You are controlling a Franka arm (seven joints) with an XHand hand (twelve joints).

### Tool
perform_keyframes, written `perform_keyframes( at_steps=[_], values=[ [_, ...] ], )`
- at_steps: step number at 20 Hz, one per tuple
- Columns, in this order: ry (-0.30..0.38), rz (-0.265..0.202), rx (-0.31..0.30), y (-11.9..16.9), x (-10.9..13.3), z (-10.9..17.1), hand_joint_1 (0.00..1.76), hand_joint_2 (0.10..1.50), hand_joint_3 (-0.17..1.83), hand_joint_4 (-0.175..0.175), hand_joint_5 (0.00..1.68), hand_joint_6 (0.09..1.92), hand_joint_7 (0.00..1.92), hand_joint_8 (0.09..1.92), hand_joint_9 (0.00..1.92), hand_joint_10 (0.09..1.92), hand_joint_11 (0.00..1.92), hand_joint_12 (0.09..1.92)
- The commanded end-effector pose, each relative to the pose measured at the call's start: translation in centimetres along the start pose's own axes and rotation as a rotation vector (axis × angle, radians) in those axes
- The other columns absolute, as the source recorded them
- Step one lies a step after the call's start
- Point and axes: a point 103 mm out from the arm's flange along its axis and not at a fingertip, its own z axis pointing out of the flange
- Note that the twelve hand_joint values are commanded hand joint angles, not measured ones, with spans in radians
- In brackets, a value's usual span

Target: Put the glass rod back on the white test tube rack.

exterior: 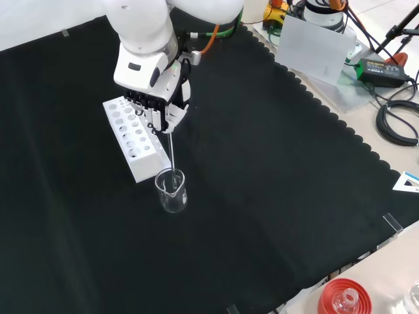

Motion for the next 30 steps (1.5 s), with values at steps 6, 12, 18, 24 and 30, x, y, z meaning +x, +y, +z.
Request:
perform_keyframes(
  at_steps=[6, 12, 18, 24, 30],
  values=[
    [0.003, 0.002, 0.003, -0.1, -0.3, 0.3, 1.33, 0.53, 0.88, -0.175, 1.18, 0.74, 1.43, 0.71, 1.80, 0.38, 1.66, 0.68],
    [0.005, 0.001, -0.007, -0.5, -0.1, 0.0, 1.33, 0.53, 0.88, -0.175, 1.18, 0.74, 1.43, 0.71, 1.80, 0.38, 1.66, 0.68],
    [0.000, 0.007, -0.030, -1.2, 0.3, -1.8, 1.33, 0.53, 0.88, -0.175, 1.18, 0.74, 1.43, 0.71, 1.80, 0.38, 1.66, 0.68],
    [-0.012, 0.005, -0.054, -1.8, 1.2, -4.0, 1.33, 0.53, 0.88, -0.175, 1.18, 0.74, 1.43, 0.71, 1.80, 0.38, 1.66, 0.68],
    [-0.019, 0.018, -0.074, -3.1, 1.3, -5.9, 1.33, 0.53, 0.89, -0.175, 1.18, 0.74, 1.43, 0.71, 1.80, 0.38, 1.66, 0.68]
  ],
)
